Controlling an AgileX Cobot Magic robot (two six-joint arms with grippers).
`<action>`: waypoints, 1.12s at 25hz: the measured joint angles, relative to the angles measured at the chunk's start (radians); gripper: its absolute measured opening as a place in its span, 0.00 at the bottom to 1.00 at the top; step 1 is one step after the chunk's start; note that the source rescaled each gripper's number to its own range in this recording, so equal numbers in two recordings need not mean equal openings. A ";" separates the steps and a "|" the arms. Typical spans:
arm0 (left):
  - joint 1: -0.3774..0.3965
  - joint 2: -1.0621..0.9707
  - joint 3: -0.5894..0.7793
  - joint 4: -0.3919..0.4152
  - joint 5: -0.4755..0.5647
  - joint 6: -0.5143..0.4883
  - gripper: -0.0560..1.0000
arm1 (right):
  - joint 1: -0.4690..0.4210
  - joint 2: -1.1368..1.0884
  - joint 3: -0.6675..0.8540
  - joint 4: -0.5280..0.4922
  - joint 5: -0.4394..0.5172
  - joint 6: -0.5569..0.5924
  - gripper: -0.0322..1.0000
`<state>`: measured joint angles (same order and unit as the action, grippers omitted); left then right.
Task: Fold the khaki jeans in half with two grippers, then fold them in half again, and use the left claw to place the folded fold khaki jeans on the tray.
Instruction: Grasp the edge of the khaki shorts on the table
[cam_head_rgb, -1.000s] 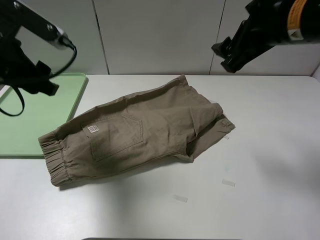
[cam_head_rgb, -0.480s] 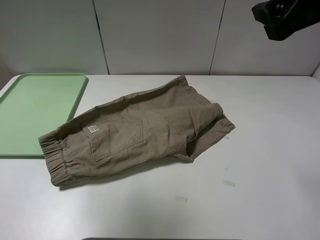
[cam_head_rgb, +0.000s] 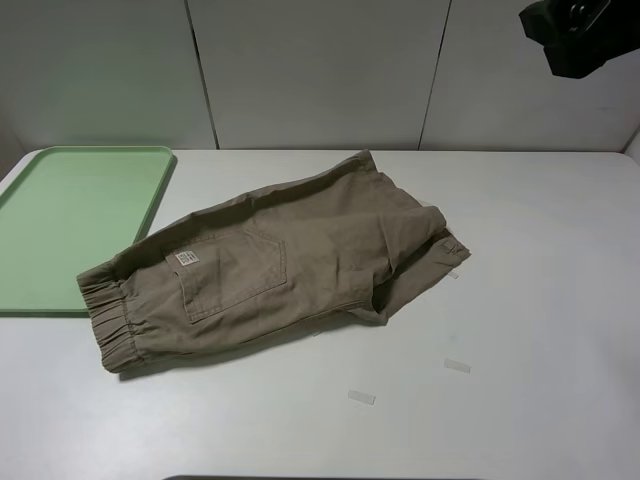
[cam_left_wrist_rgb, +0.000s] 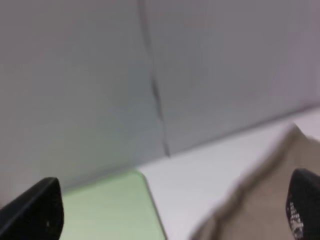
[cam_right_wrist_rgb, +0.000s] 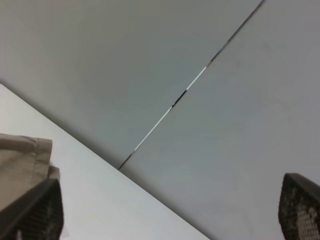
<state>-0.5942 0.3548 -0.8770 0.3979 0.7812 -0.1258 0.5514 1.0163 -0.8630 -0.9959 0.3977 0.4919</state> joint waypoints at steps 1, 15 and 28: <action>0.000 -0.018 0.000 -0.043 0.038 0.042 0.93 | 0.000 0.000 0.000 0.000 0.003 0.000 0.94; 0.000 -0.105 0.156 -0.322 0.325 0.141 0.93 | 0.000 0.000 0.000 0.001 0.016 0.000 0.94; 0.000 -0.119 0.379 -0.339 0.287 0.118 0.93 | 0.000 0.000 0.000 0.004 0.036 0.000 0.94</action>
<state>-0.5942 0.2359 -0.4981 0.0592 1.0683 -0.0077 0.5514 1.0163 -0.8630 -0.9917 0.4333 0.4919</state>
